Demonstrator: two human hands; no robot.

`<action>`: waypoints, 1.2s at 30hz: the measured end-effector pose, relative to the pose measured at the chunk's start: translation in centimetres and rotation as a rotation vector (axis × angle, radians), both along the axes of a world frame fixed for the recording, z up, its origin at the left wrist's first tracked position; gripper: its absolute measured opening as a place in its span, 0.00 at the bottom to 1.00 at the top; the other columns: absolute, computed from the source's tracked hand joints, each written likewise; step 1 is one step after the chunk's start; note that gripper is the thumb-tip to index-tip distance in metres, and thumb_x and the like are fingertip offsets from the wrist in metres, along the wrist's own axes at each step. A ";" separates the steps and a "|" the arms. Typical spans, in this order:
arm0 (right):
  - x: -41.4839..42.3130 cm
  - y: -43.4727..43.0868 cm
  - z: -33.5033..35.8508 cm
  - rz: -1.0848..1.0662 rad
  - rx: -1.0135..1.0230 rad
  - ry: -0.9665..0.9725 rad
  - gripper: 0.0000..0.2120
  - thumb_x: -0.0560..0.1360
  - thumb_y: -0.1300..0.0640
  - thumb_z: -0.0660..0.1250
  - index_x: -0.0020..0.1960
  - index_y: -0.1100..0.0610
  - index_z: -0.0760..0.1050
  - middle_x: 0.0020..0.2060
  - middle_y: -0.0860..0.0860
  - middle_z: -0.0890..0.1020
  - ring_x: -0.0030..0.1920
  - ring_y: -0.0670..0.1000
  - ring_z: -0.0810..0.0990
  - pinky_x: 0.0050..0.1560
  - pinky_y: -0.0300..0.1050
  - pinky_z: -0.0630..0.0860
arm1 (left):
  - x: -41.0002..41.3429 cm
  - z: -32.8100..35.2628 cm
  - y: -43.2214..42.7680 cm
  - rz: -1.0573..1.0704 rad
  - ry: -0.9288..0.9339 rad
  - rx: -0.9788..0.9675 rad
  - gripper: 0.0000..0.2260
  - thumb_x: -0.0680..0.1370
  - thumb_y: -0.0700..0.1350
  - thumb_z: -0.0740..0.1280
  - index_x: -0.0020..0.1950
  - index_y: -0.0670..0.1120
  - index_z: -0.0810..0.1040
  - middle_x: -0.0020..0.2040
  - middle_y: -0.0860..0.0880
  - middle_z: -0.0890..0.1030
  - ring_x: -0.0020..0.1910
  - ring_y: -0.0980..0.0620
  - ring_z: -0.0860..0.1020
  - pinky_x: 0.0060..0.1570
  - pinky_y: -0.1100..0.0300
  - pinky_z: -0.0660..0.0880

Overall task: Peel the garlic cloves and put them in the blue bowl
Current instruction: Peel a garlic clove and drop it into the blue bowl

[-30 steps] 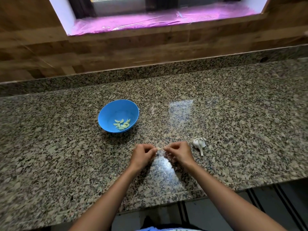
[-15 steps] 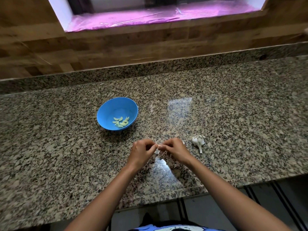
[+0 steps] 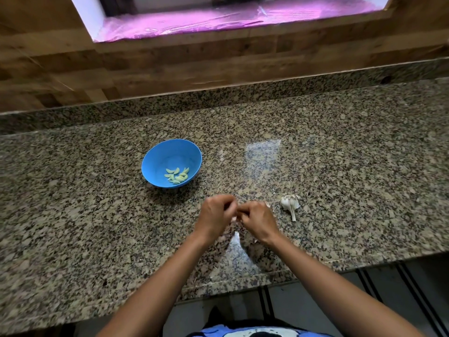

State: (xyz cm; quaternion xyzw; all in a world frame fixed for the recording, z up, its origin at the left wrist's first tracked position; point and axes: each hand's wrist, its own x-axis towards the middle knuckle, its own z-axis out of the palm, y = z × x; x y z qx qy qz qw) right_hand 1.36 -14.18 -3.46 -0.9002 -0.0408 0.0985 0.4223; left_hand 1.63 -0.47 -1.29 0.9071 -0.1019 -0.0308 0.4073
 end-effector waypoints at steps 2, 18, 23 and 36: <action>-0.1 0.4 -0.1 -0.058 0.048 -0.012 0.08 0.77 0.54 0.64 0.52 0.54 0.80 0.32 0.43 0.79 0.20 0.40 0.68 0.25 0.34 0.67 | 1.3 0.2 0.5 0.170 0.004 -0.095 0.04 0.78 0.41 0.66 0.45 0.43 0.80 0.32 0.52 0.78 0.27 0.61 0.73 0.26 0.71 0.70; 0.2 -1.5 0.4 0.192 -0.102 -0.401 0.11 0.75 0.59 0.61 0.46 0.60 0.82 0.32 0.51 0.82 0.28 0.43 0.74 0.29 0.27 0.67 | 0.4 -0.5 0.3 0.211 0.601 -0.537 0.12 0.80 0.38 0.58 0.38 0.41 0.75 0.30 0.49 0.73 0.27 0.55 0.68 0.26 0.66 0.65; 1.1 -2.1 0.9 0.179 -0.188 -0.363 0.12 0.77 0.58 0.59 0.48 0.59 0.81 0.36 0.53 0.83 0.33 0.50 0.81 0.36 0.42 0.79 | 0.0 0.3 0.4 0.091 0.561 -0.557 0.11 0.81 0.42 0.58 0.44 0.40 0.77 0.34 0.47 0.76 0.31 0.55 0.72 0.32 0.64 0.70; 2.2 -2.1 0.5 0.282 -0.318 -0.544 0.08 0.74 0.59 0.66 0.39 0.54 0.81 0.27 0.48 0.79 0.26 0.46 0.73 0.24 0.38 0.73 | -0.1 -0.6 -0.1 0.233 0.654 -0.654 0.08 0.79 0.38 0.60 0.41 0.40 0.74 0.31 0.49 0.72 0.27 0.56 0.67 0.25 0.67 0.65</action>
